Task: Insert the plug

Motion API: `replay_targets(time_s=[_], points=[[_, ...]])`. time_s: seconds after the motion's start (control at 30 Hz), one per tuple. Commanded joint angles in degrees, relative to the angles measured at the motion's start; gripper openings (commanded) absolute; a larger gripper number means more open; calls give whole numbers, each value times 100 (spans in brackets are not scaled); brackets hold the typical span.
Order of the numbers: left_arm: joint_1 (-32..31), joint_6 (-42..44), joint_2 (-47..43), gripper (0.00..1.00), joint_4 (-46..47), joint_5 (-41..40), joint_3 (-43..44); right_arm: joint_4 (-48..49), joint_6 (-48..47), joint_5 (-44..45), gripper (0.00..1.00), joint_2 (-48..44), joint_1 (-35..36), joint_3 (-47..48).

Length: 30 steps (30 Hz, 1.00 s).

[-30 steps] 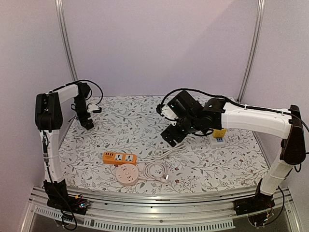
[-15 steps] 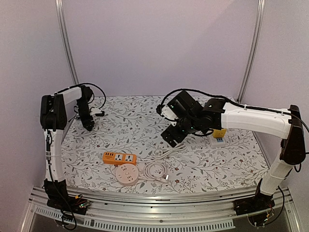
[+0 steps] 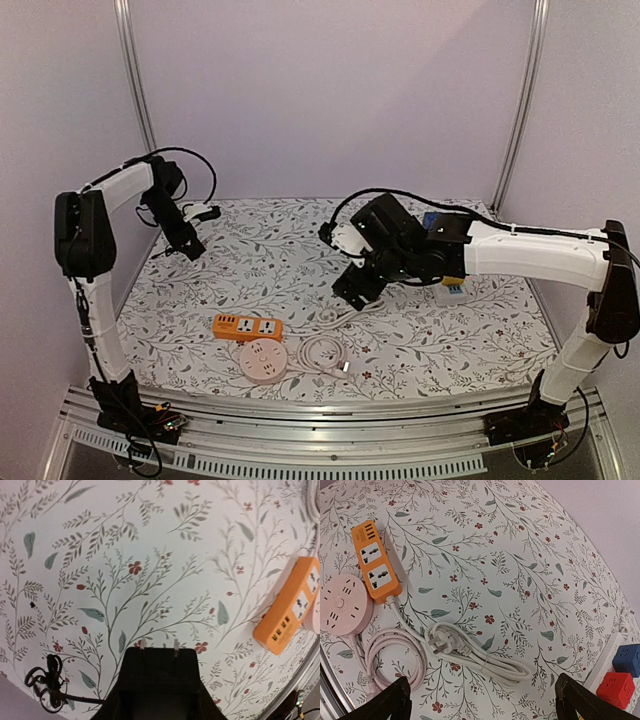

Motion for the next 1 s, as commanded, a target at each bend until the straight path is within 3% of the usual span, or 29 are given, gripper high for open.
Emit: replay_targets(time_s=[0.0, 0.1, 0.17, 0.33, 0.6, 0.8, 0.97], points=[[-843, 191, -1866, 0, -868, 1837, -719, 1822, -1808, -797, 99, -831, 431, -921], [-1630, 246, -2563, 0, -1189, 2141, -1134, 3631, -3411, -1748, 99, -1430, 589, -1990], [-2191, 262, -2854, 0, -1445, 2460, -1250, 4236, -4239, -2247, 99, -1496, 590, -2030], [-3058, 72, -3187, 0, -1923, 2706, -1169, 4239, -5184, -2900, 99, -989, 604, -1422], [-3746, 200, -3197, 0, -2421, 3249, -867, 4134, -6080, -3306, 99, -723, 759, -1125], [-4093, 88, -3068, 0, -2421, 3116, -840, 3583, -6782, -2843, 98, -543, 827, -802], [-4304, -33, -3031, 0, -2421, 2795, -815, 2599, -7327, -2565, 83, -453, 822, -460]])
